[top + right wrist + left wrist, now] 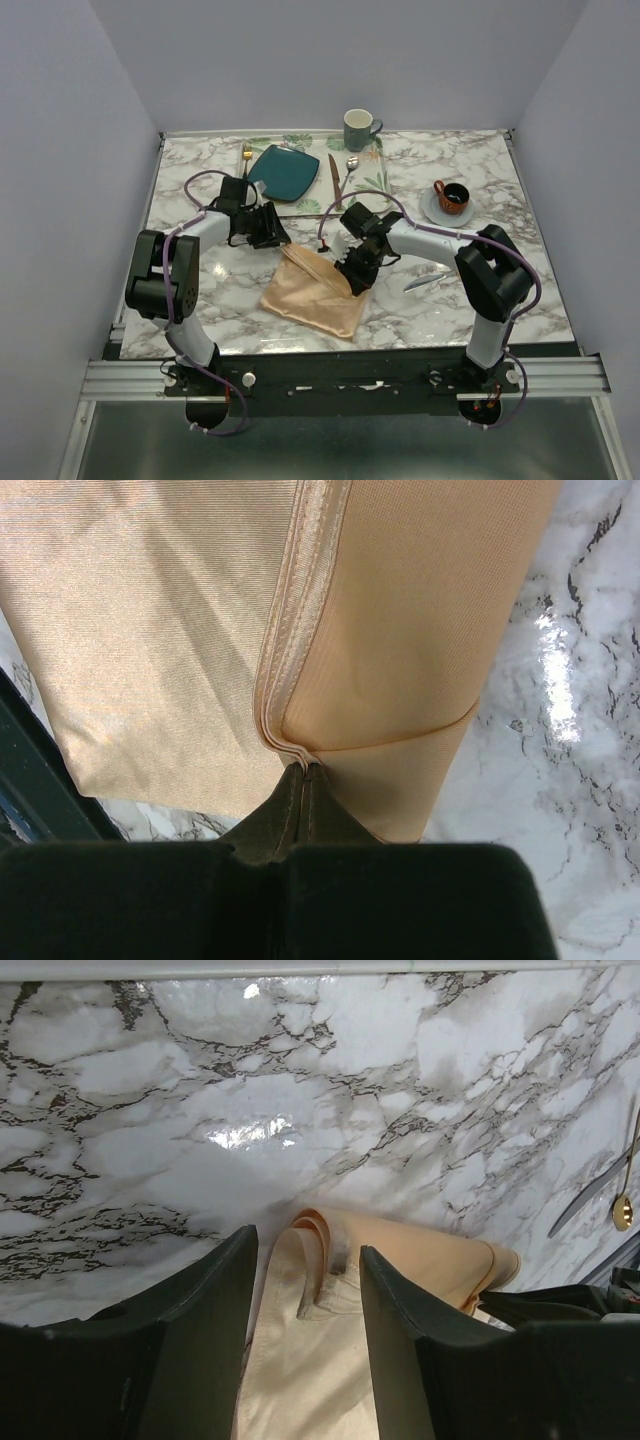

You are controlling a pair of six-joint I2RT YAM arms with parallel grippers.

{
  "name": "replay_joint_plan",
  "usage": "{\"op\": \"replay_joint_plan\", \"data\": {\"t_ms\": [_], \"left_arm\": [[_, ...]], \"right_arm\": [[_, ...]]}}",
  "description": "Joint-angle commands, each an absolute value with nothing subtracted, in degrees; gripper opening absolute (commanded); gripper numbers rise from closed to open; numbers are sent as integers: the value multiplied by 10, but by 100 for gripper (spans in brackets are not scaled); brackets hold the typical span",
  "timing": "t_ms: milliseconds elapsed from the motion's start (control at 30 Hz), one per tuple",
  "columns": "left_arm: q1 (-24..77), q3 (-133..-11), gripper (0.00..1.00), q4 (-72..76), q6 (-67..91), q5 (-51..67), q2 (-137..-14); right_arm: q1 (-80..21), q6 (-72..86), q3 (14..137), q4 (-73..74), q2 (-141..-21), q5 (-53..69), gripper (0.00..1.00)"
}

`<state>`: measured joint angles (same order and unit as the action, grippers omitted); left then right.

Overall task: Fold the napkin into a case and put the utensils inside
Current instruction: Fold the lower triangle-folded napkin at the center of the board.

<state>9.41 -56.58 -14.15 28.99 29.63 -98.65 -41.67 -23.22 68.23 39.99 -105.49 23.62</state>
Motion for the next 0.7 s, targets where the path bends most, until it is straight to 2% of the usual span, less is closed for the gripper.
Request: {"op": "replay_joint_plan", "data": {"t_ms": [0,167,200,300,500,667], "left_arm": [[100,-580,49,-151,294,303,-994],[105,-576,31,-161,293,309,-982],[105,-575,24,-163,291,309,-978],[105,-564,15,-173,287,307,-961],[104,-541,2,-195,279,308,-927],[105,-525,0,-224,265,313,-897]], "right_arm": [[-419,-247,679,401,-1042,217,1],[-418,-242,690,414,-1033,222,1],[-419,-241,693,416,-1029,224,1],[-418,-237,698,430,-1014,230,1],[-419,-229,700,455,-988,248,1],[-419,-231,690,467,-980,252,1]]}}
